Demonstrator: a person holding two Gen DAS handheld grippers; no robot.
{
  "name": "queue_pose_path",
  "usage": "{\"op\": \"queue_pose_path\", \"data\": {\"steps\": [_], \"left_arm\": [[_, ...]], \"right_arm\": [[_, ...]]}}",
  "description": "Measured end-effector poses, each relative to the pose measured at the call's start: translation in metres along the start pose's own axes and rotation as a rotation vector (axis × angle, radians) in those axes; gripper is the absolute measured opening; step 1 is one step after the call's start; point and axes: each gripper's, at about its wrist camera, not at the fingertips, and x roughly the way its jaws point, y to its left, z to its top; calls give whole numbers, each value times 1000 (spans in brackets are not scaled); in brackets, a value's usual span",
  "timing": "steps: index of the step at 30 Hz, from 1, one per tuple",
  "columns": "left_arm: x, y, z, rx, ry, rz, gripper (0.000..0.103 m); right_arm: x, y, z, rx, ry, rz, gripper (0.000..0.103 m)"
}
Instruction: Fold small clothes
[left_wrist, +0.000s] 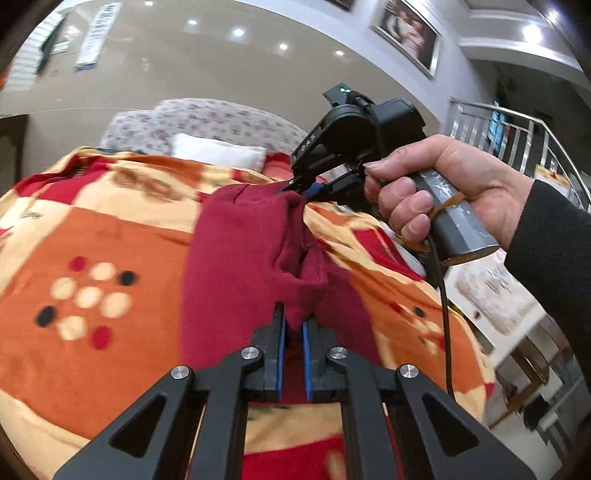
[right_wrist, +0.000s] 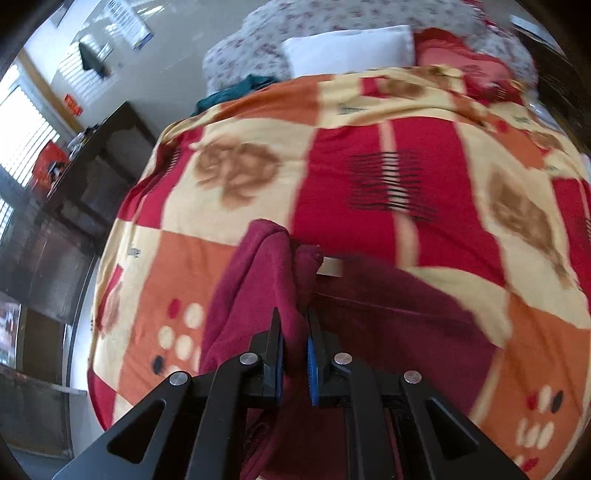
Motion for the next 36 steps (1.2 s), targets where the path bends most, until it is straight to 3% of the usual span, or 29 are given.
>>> {"op": "queue_pose_path", "data": {"steps": [6,14,16,19,20,24,27,29,31,33,36], "left_arm": [[33,-50,-14,42,96,-59,7],[63,-68,-35,58,187,-70,7],[69,-66,-38,44,220,-75,13],[66,-62,-41,17,267,-128,31],[60,-61,-42,17,273,-146,34],[25,-49,-44,58,278,-198,35],[-4,-16,-28,66,193,-134,35],[-8,5,-17,65,166,-90,35],[2,26,-6,35,188,-56,32],[22,38,-4,-16,250,-91,22],[48,34,-13,13,328,-83,20]], "right_arm": [[-18,-75,-22,52,7,-45,10],[-11,-119,-46,59,16,-82,10],[-3,-124,-50,55,6,-74,11],[5,-136,-55,94,-50,-94,21],[3,-142,-57,125,-79,-102,29],[-36,-152,-69,192,-255,-102,30],[-73,-126,-90,23,-343,-75,30],[-91,-95,-115,-177,-381,-29,30],[-94,-67,-140,-342,-386,6,30],[-84,-41,-168,-522,-359,0,30],[-51,-34,-188,-651,-282,-66,30]]}}
